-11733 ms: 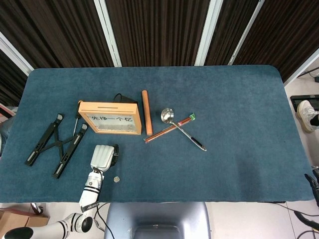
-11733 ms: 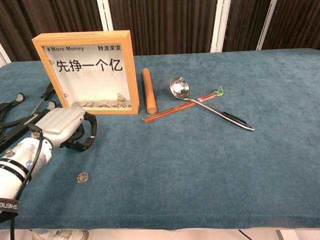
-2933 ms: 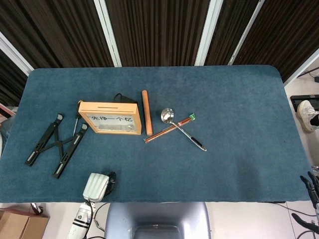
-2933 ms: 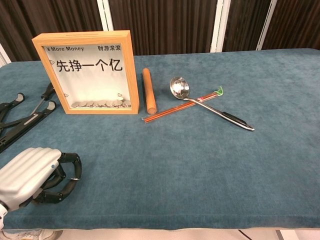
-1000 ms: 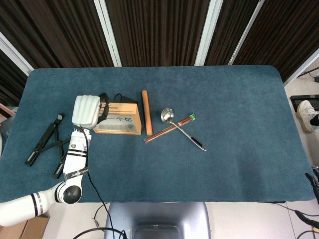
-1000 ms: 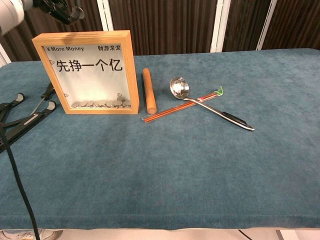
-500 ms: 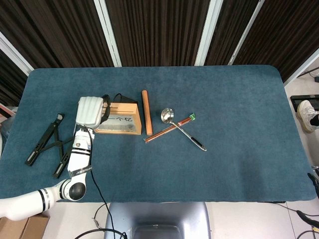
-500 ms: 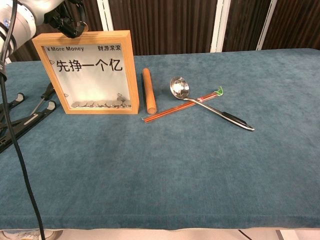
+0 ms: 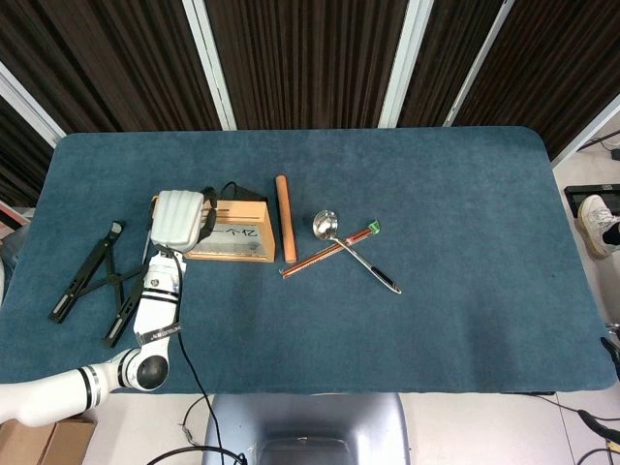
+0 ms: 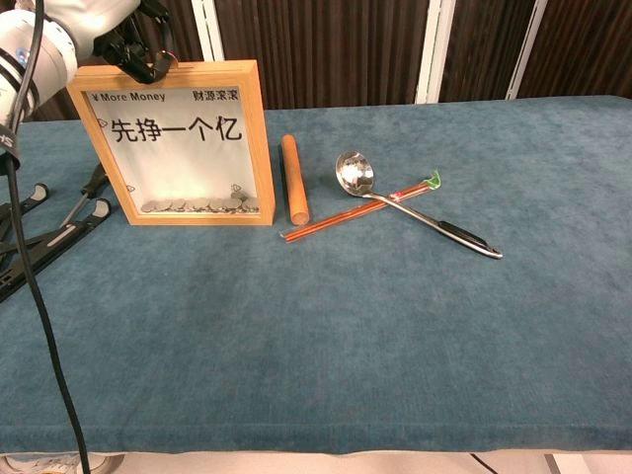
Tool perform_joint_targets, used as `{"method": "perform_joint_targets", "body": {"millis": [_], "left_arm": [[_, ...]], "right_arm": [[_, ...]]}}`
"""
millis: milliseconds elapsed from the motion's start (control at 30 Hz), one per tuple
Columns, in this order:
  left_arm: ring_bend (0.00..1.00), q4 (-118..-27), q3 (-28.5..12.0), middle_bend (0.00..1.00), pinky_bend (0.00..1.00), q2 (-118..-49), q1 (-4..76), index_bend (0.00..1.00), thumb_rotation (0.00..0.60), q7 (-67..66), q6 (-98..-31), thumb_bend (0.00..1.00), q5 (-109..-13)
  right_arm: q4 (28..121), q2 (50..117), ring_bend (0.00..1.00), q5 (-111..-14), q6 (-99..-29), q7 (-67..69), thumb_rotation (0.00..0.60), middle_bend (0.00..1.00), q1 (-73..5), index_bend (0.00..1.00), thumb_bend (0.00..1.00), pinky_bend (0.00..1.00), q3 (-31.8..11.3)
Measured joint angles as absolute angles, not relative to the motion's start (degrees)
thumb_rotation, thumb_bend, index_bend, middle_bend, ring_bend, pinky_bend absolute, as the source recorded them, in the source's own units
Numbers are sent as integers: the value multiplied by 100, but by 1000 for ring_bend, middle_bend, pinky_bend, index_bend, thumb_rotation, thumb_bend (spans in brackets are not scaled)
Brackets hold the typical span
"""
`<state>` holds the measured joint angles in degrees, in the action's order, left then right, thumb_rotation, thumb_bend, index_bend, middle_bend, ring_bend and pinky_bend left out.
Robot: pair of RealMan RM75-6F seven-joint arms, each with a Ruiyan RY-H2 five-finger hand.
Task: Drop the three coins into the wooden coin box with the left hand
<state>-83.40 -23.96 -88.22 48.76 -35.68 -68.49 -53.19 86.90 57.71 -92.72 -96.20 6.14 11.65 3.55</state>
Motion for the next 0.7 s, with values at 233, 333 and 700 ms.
{"method": "perform_joint_targets", "body": {"millis": [233, 333, 700], "left_arm": [[1000, -8339, -2363, 1000, 1000, -8801, 4889, 438, 600, -3546, -6874, 448, -5288], [1000, -8343, -2354, 1000, 1000, -8790, 4893, 312, 600, -3539, -6890, 449, -5287], [996, -8638, -2312, 990, 1000, -8642, 4865, 220, 600, -3479, -7043, 432, -5372]], "right_arm": [[8703, 5772, 0, -9274, -9614, 594, 600, 0, 1164, 0, 207, 0, 354], [8704, 5774, 0, -9266, -9612, 588, 600, 0, 1164, 0, 208, 0, 351], [8695, 5769, 0, -9262, -9625, 608, 600, 0, 1171, 0, 208, 0, 341]]}}
